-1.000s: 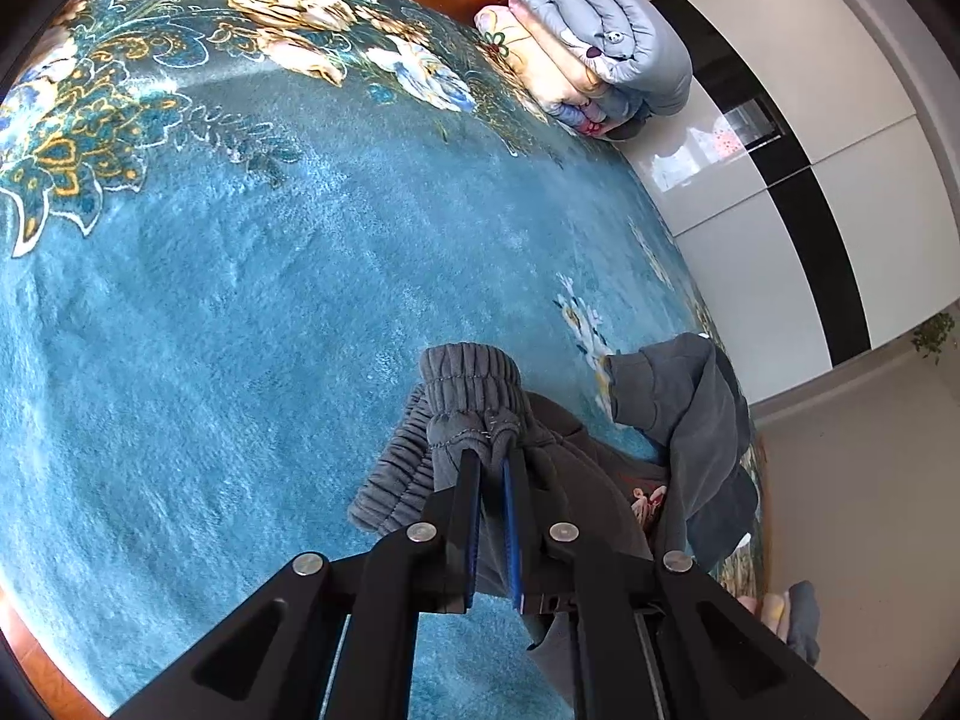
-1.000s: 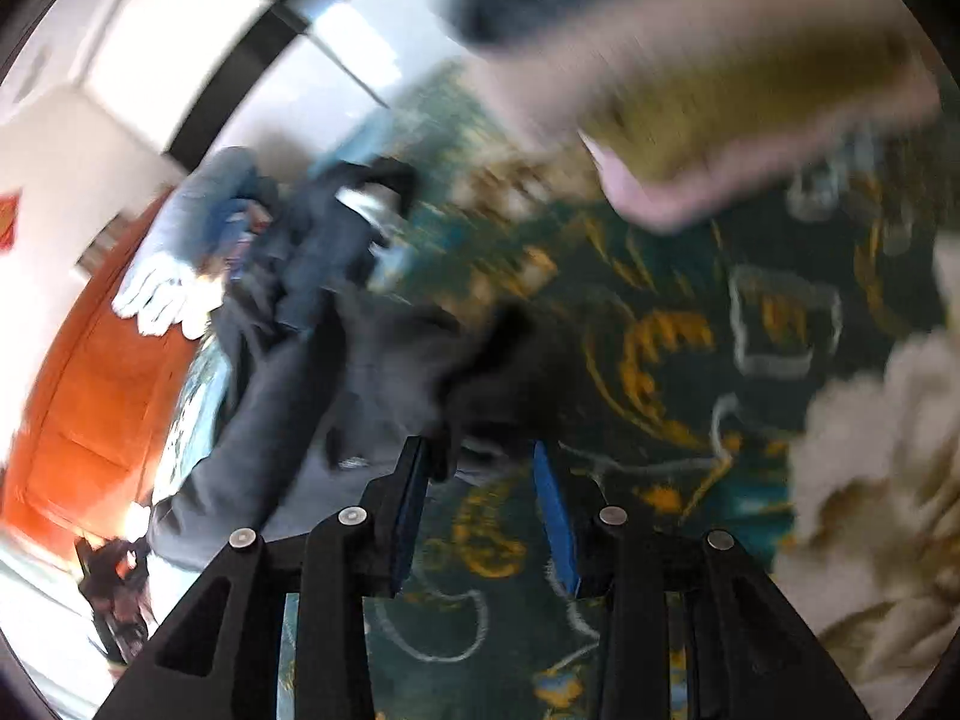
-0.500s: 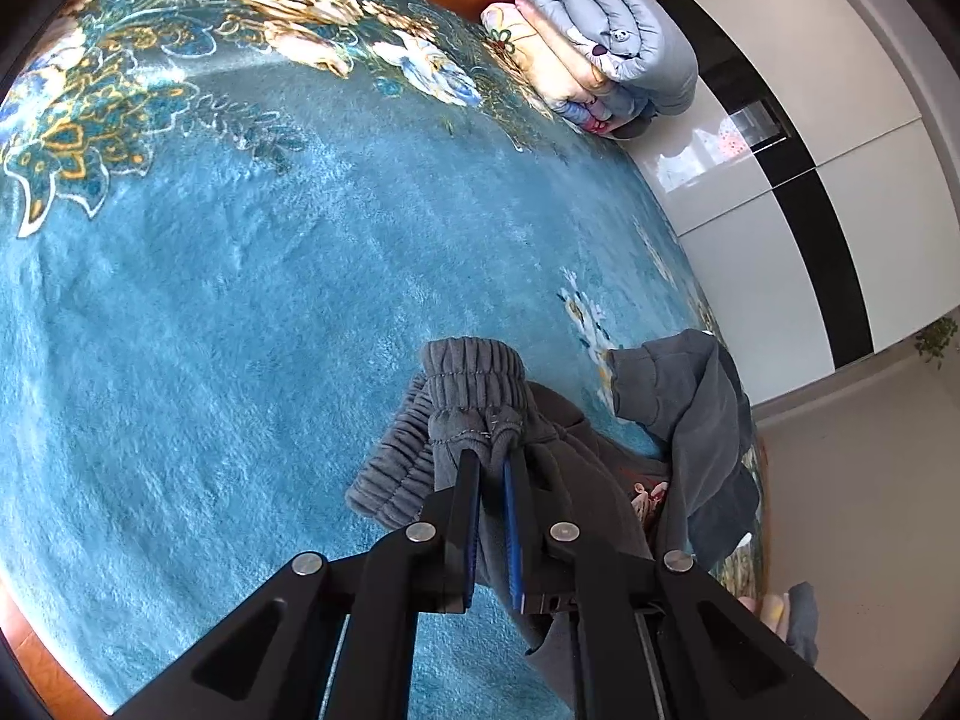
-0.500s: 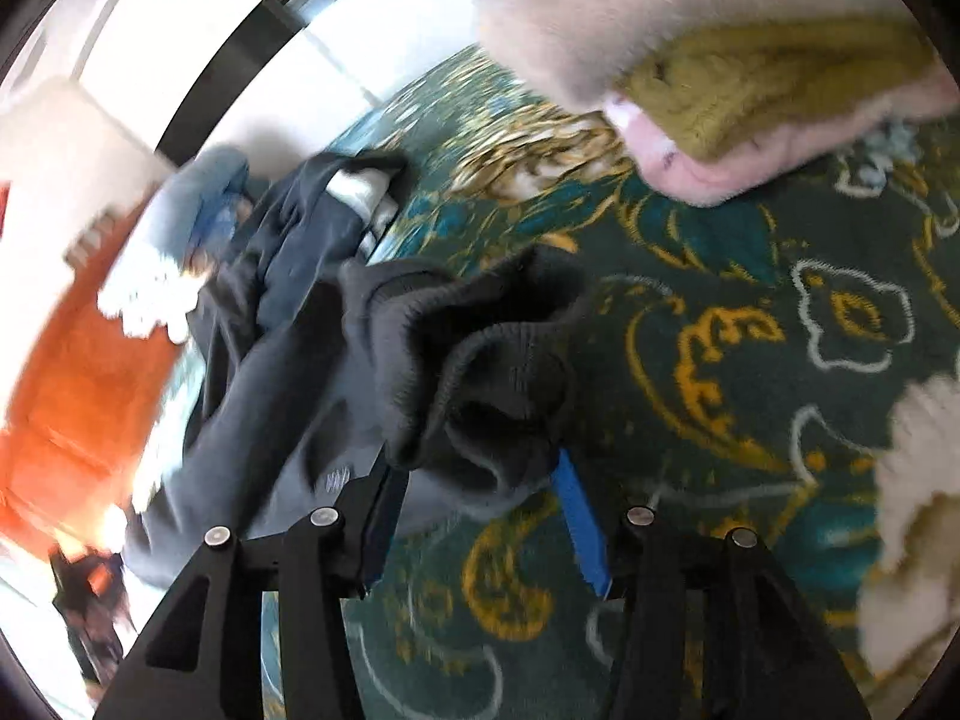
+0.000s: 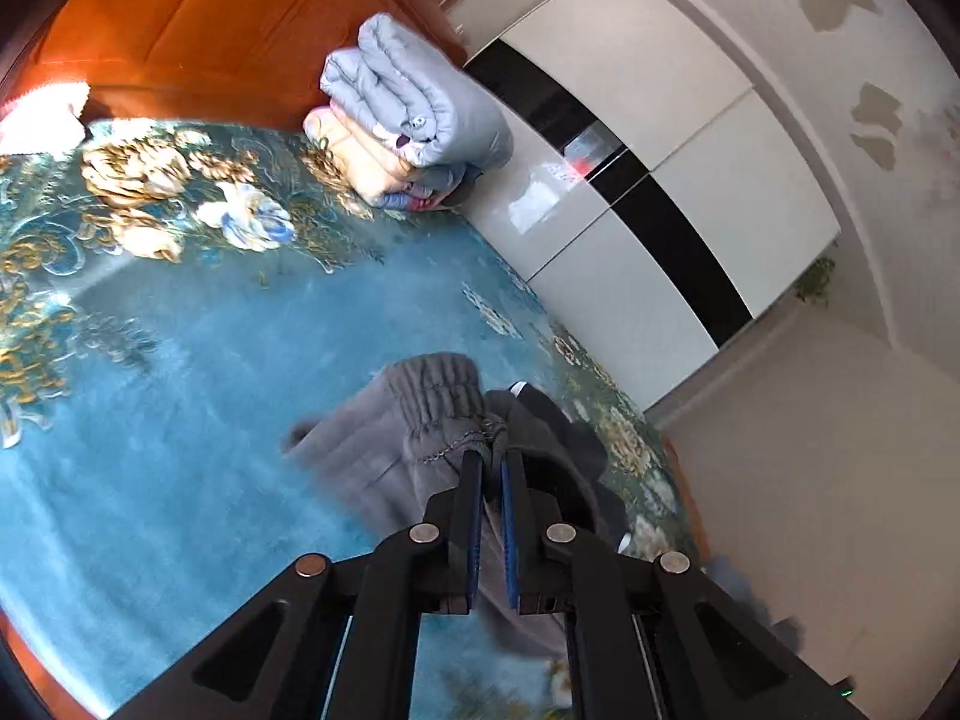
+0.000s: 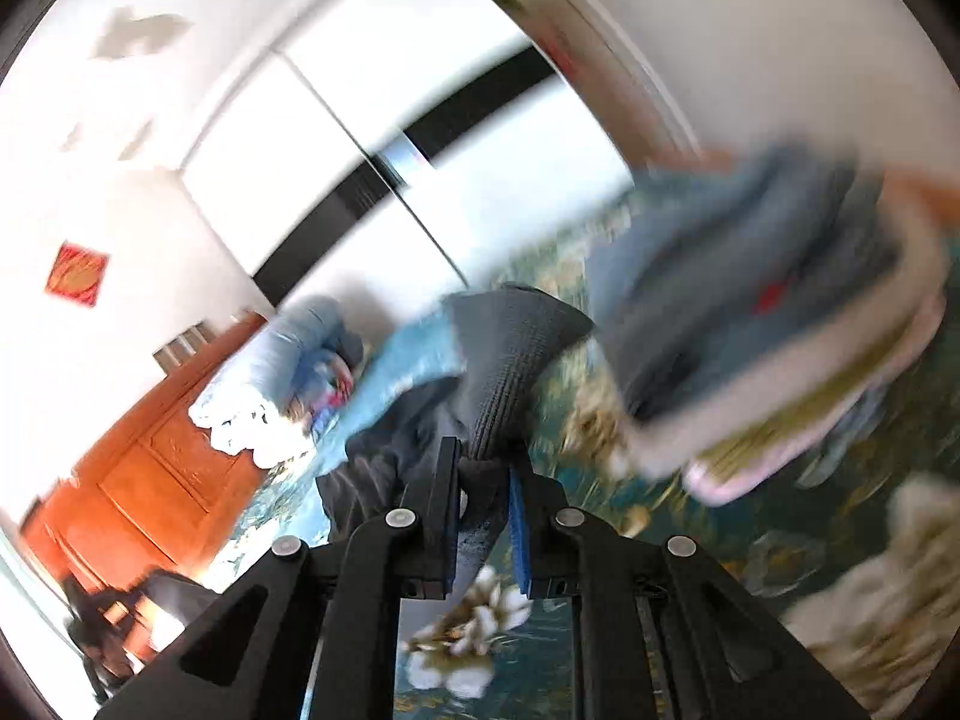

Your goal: Fold clothes

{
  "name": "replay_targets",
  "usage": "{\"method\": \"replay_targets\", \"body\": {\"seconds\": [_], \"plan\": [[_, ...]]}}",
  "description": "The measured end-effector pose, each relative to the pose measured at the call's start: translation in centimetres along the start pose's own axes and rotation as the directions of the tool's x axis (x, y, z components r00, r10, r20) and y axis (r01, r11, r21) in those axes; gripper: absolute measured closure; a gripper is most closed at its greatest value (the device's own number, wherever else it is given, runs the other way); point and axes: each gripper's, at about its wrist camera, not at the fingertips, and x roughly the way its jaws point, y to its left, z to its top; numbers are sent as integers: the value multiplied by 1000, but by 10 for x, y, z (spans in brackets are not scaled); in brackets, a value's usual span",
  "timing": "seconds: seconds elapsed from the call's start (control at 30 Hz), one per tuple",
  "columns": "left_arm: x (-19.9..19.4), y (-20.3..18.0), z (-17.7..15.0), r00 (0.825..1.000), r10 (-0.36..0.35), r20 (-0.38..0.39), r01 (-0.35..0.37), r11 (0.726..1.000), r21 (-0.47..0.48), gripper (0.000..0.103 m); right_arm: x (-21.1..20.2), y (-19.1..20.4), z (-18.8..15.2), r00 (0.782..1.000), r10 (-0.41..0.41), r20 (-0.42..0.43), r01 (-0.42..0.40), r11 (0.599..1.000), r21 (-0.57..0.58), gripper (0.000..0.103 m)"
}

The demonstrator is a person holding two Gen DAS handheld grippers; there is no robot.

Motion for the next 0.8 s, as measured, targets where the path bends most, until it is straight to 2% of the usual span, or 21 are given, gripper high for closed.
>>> {"method": "replay_targets", "body": {"seconds": [0.07,0.13,0.2,0.27,0.4,0.57,0.63,0.67,0.73,0.8], "plan": [[4,29,-33,996,52,-68,-55,998,-34,96,-4,-27,-20,997,-49,-64,52,998,39,88],[22,61,-66,979,107,-175,-124,988,-89,96,1,-60,-45,982,-100,-161,117,988,102,88],[35,84,-92,956,137,-258,-176,975,-132,97,6,-94,-70,955,-142,-260,187,970,157,88],[37,89,-103,946,171,-275,-212,969,-125,97,11,-120,-91,927,-167,-336,244,949,201,88],[32,89,-98,952,137,-274,-176,977,-123,96,14,-125,-95,931,-167,-326,251,939,236,88],[24,90,-95,949,96,-300,-125,989,-80,91,15,-120,-91,922,-205,-328,274,945,178,86],[13,97,-90,953,114,-279,-137,988,-66,82,11,-120,-87,918,-225,-328,285,947,149,80],[4,102,-86,958,125,-257,-145,988,-60,79,9,-119,-86,915,-235,-328,291,947,135,73],[-4,109,-72,967,123,-225,-140,988,-64,58,-3,-117,-77,907,-303,-292,342,935,91,69],[2,114,-52,967,140,-212,-153,987,-48,50,-10,-109,-65,903,-356,-242,381,923,64,64]]}}
